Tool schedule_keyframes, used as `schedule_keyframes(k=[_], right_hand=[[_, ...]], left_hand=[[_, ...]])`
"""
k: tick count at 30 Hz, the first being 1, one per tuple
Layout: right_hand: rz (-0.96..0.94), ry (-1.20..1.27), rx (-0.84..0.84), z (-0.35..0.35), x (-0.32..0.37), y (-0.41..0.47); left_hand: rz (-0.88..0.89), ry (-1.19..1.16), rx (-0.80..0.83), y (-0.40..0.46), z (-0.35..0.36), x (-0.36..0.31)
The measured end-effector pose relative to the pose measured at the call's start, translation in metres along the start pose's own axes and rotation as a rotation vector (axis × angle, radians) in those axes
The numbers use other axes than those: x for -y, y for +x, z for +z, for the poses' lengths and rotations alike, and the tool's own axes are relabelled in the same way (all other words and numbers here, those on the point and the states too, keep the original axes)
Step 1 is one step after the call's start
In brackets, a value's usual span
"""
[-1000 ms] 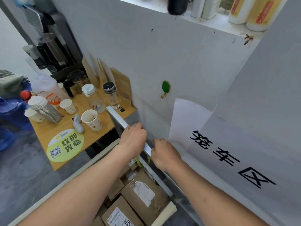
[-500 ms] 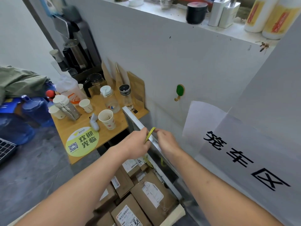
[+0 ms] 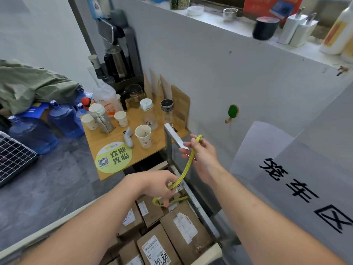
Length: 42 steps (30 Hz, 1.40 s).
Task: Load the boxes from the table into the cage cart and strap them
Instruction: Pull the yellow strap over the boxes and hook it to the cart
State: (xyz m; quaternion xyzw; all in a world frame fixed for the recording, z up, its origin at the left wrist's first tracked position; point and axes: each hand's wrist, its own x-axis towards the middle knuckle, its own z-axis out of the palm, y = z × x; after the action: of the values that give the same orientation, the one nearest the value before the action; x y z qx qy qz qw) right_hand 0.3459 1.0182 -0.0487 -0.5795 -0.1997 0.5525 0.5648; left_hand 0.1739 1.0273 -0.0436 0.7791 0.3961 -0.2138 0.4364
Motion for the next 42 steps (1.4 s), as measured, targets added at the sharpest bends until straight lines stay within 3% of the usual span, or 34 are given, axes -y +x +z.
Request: schedule_keyframes(k=[2,5,7,12,17,20,22,24,26,30,32,36,39,42], right_hand=[[-0.043,-0.009,0.082,0.003,0.000,-0.009],[-0.122,-0.084,0.165,0.009,0.000,-0.024],[-0.164,-0.126,0.174,0.010,0.000,-0.030],[-0.211,-0.151,0.141,0.017,0.006,-0.040],[-0.184,0.023,0.089,0.030,0.018,-0.042],[-0.199,0.020,0.095,0.039,0.018,-0.049],[-0.211,-0.025,0.107,0.047,0.012,-0.055],[-0.218,-0.053,0.137,0.056,0.002,-0.061],[-0.219,-0.082,0.167,0.062,-0.003,-0.067],[-0.232,-0.154,0.193,0.068,-0.006,-0.071],[-0.231,-0.165,0.193,0.071,-0.006,-0.072],[-0.179,-0.041,0.131,0.080,0.000,-0.072],[-0.179,-0.004,0.071,0.080,0.002,-0.068],[-0.180,-0.056,0.078,0.079,-0.009,-0.069]], left_hand=[[0.030,-0.065,-0.066,0.000,0.002,0.005],[0.145,-0.484,-0.190,0.000,0.006,0.006],[0.197,-0.614,-0.232,0.001,0.006,0.004],[0.165,-0.415,-0.179,-0.013,0.000,0.009],[0.001,-0.008,0.080,-0.033,0.002,0.028],[-0.134,0.036,0.169,-0.044,0.009,0.041],[-0.098,0.017,0.059,-0.045,0.011,0.050],[-0.037,-0.229,-0.041,-0.044,0.011,0.059],[0.064,-0.485,-0.026,-0.045,0.011,0.065],[0.229,-0.628,-0.082,-0.048,0.011,0.065],[0.204,-0.535,-0.091,-0.050,0.009,0.068],[0.006,-0.184,0.092,-0.055,0.008,0.083],[-0.091,-0.156,0.118,-0.056,0.011,0.094],[0.011,-0.276,-0.019,-0.056,0.015,0.095]])
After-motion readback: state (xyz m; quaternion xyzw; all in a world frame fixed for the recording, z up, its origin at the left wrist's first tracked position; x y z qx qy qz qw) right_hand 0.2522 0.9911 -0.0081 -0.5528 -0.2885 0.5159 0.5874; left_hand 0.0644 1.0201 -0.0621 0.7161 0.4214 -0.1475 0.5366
